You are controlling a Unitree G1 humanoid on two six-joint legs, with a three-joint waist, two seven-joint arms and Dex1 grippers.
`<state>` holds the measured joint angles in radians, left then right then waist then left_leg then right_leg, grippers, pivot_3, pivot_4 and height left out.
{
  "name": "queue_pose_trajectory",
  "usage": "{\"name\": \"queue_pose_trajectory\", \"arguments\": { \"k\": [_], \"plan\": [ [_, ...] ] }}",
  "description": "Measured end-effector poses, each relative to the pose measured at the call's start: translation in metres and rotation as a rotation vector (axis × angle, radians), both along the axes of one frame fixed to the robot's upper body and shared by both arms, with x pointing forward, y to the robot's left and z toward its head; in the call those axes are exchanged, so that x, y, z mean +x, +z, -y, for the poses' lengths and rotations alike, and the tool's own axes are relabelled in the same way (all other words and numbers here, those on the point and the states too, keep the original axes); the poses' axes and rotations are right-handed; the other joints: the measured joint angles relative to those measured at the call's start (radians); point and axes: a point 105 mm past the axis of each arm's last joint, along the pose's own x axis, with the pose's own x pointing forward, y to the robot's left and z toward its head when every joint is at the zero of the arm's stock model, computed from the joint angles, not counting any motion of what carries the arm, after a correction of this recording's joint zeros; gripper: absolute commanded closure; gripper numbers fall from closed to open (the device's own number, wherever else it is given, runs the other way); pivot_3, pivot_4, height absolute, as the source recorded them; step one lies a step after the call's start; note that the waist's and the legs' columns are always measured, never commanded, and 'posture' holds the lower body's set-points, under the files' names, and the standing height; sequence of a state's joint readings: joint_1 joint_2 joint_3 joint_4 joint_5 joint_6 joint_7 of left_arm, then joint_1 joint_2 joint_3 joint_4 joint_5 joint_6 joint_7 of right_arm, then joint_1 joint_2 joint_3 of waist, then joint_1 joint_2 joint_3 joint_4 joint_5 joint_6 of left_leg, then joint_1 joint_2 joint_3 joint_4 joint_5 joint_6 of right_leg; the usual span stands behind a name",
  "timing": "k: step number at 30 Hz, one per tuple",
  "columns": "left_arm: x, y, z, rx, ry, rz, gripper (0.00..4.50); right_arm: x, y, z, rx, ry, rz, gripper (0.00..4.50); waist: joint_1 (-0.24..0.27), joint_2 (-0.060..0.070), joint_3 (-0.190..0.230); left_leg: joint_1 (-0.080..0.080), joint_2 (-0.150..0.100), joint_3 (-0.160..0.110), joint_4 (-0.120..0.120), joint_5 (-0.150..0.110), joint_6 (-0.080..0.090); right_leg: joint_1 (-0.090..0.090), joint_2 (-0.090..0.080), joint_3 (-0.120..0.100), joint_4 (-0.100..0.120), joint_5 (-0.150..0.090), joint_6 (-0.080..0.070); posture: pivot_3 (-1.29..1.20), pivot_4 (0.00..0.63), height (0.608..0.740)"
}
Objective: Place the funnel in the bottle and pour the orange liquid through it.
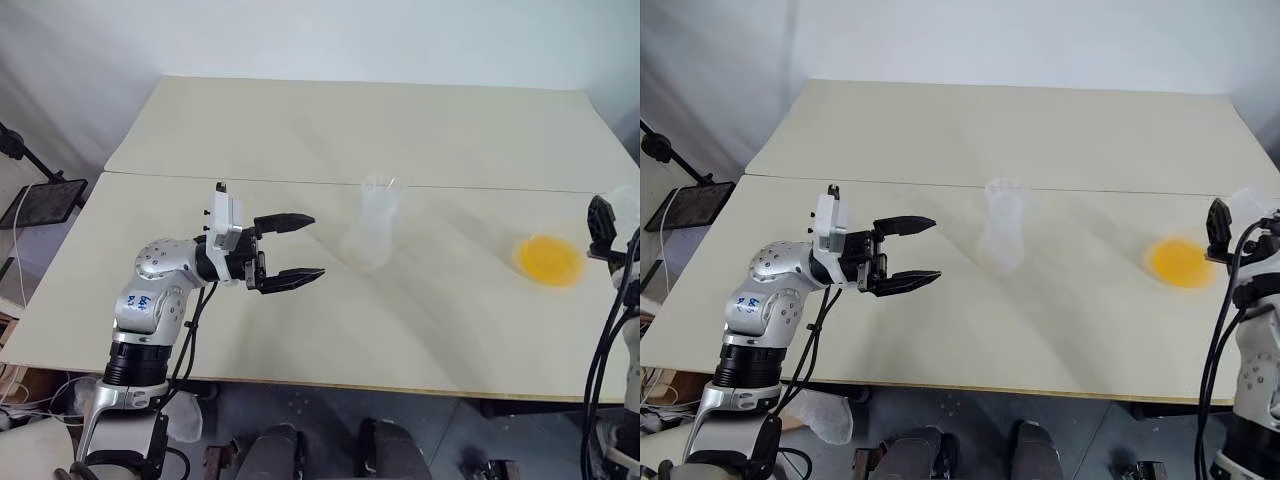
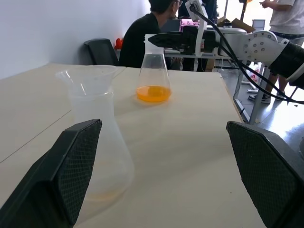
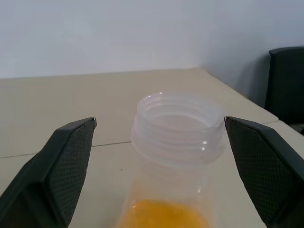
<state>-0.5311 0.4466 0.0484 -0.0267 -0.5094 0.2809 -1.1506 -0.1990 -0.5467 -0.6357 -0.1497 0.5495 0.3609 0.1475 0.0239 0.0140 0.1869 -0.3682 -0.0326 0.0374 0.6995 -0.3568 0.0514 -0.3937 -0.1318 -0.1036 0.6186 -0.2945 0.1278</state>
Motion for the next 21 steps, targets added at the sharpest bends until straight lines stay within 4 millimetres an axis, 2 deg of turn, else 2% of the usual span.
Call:
{"name": "queue_pose_trajectory", "arguments": {
  "k": [1,4,6,9,21],
  "plan": [
    [0.0,0.0,0.0001,0.0,0.0,0.001,0.0,0.0005,0.0006,-0.0003,0.006,0.0,0.01,0.59,-0.001,0.0,0.0,0.0,0.0,0.0,0.0,0.0,0.0,0.0,0.0,0.0,0.0,0.0,0.0,0.0,0.15,0.74],
    [-0.0004,0.0005,0.0004,-0.001,-0.002,0.009,0.0,0.0018,0.0024,-0.0006,0.008,0.002,0.016,1.6,-0.003,0.0,0.0,0.0,0.0,0.0,0.0,0.0,0.0,0.0,0.0,0.0,0.0,0.0,0.0,0.0,0.15,0.74],
    [-0.0006,0.0006,0.0008,-0.001,-0.003,0.013,0.0,0.0028,0.001,-0.0008,0.013,0.005,0.014,2.05,-0.003,0.0,0.0,0.0,0.0,0.0,0.0,0.0,0.0,0.0,0.0,0.0,0.0,0.0,0.0,0.0,0.15,0.74],
    [-0.0009,0.0005,0.0017,0.0,-0.007,0.019,0.0,0.0046,-0.0026,-0.0005,0.022,0.01,0.004,3.0,-0.002,0.0,0.0,0.0,0.0,0.0,0.0,0.0,0.0,0.0,0.0,0.0,0.0,0.0,0.0,0.0,0.15,0.74],
    [-0.0011,0.0012,0.0012,-0.002,-0.007,0.034,0.0,0.0067,-0.0063,-0.0054,0.013,0.05,-0.008,3.0,-0.001,0.0,0.0,0.0,0.0,0.0,0.0,0.0,0.0,0.0,0.0,0.0,0.0,0.0,0.0,0.0,0.15,0.74]
  ]
}}
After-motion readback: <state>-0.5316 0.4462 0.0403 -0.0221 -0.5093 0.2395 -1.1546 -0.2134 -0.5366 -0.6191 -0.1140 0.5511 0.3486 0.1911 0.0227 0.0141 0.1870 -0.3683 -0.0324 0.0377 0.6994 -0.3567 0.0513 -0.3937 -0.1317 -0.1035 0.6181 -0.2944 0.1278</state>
